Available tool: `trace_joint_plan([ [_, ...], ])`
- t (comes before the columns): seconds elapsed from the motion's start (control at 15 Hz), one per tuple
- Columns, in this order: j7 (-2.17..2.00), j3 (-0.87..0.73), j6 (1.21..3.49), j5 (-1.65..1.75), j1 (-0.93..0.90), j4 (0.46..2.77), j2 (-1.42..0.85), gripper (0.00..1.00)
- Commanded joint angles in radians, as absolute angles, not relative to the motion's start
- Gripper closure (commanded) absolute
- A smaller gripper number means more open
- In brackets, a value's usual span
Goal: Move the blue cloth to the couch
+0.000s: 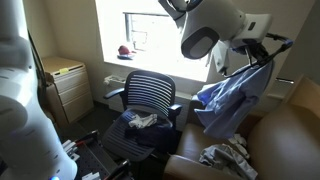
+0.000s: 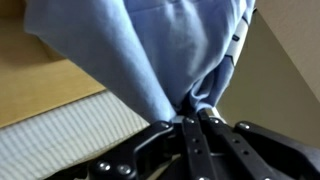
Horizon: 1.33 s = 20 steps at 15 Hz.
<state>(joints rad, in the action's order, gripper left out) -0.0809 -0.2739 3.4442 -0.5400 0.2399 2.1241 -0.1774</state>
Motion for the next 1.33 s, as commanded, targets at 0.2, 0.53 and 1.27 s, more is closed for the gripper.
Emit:
trace_joint_plan([
  [0.2,0.038,-0.375,3.207,-0.514,0.138,2.222,-0.116,0.99],
  [0.53,-0.073,-0.374,3.169,-0.38,0.158,2.229,-0.156,0.96],
  [1.27,-0.065,-0.352,3.14,-0.181,0.209,2.245,-0.129,0.99],
])
